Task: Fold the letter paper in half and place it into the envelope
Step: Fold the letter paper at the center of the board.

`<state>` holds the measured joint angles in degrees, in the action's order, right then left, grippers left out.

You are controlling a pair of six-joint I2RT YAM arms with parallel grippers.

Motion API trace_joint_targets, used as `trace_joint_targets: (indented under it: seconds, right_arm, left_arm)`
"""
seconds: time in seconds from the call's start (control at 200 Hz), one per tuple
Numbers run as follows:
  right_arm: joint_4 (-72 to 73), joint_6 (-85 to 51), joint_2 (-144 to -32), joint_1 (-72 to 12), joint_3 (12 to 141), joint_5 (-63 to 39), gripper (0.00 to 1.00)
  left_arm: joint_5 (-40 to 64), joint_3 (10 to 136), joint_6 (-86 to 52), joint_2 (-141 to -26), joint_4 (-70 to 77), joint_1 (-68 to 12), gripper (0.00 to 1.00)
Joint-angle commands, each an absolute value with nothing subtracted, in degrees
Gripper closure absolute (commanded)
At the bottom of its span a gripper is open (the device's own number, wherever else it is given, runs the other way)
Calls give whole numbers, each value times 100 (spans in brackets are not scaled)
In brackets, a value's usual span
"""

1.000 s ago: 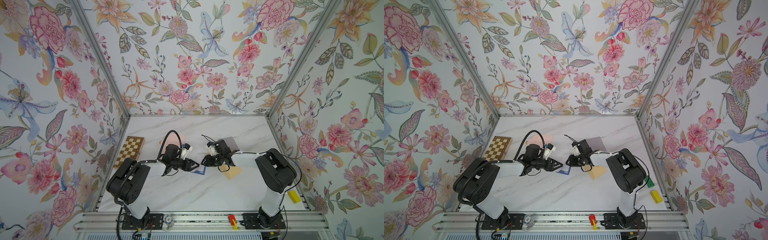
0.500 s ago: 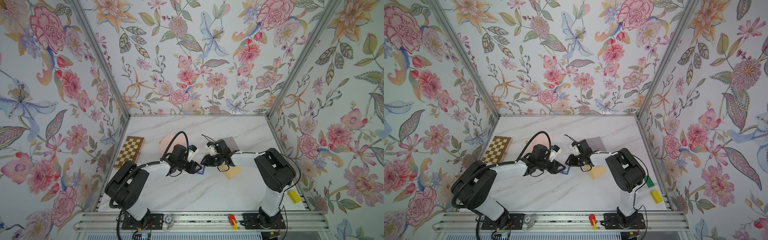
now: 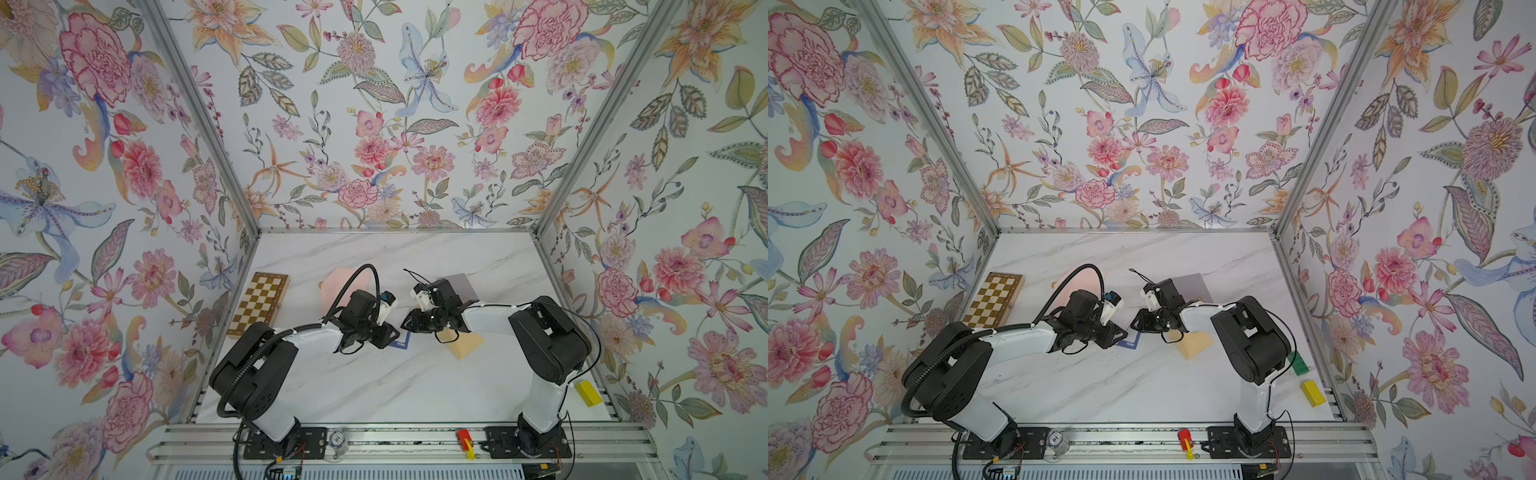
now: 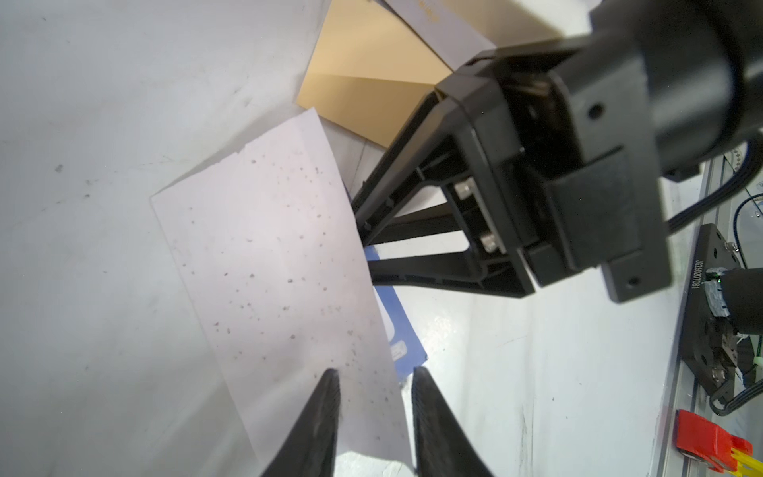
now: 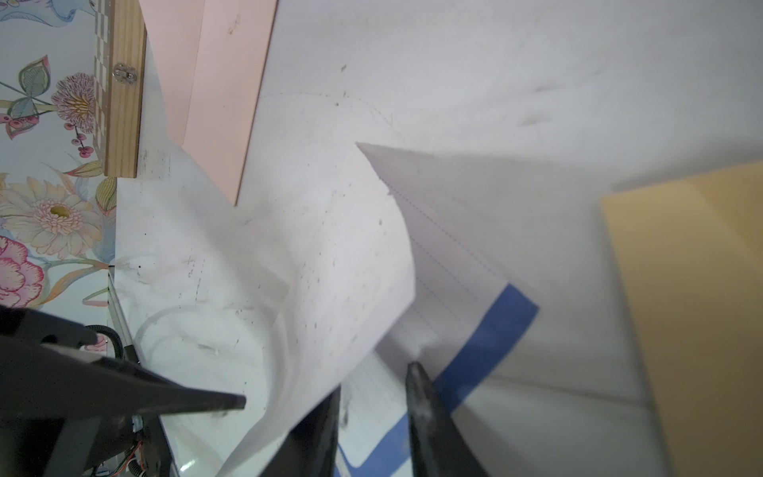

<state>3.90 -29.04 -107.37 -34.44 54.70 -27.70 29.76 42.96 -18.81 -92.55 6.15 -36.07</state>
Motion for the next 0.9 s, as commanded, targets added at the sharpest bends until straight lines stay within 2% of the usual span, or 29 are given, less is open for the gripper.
trace_joint_targets:
  seconds: [0.0,0.16,0.35,0.44,0.896]
  right_arm:
    - [-380,-2984,-11123,-3437,5194,-2478,69]
    - [-305,-3041,-11100,-3428,5173,-2539,69]
    - [-168,-3132,-11074,-3394,5145,-2657,69]
    - [-132,-3154,-11067,-3384,5149,-2702,69]
    - [-340,-3401,-10456,-3332,5262,-2631,64]
  left_arm:
    - [2987,4403,-1837,-9189,745,-3700,74]
    - [2987,4390,-1821,-9209,835,-3711,91]
    - [3032,4416,-1784,-9290,802,-3728,95]
    - [3025,4417,-1775,-9276,798,-3736,100]
    - [2843,4919,-1181,-9565,166,-3734,100]
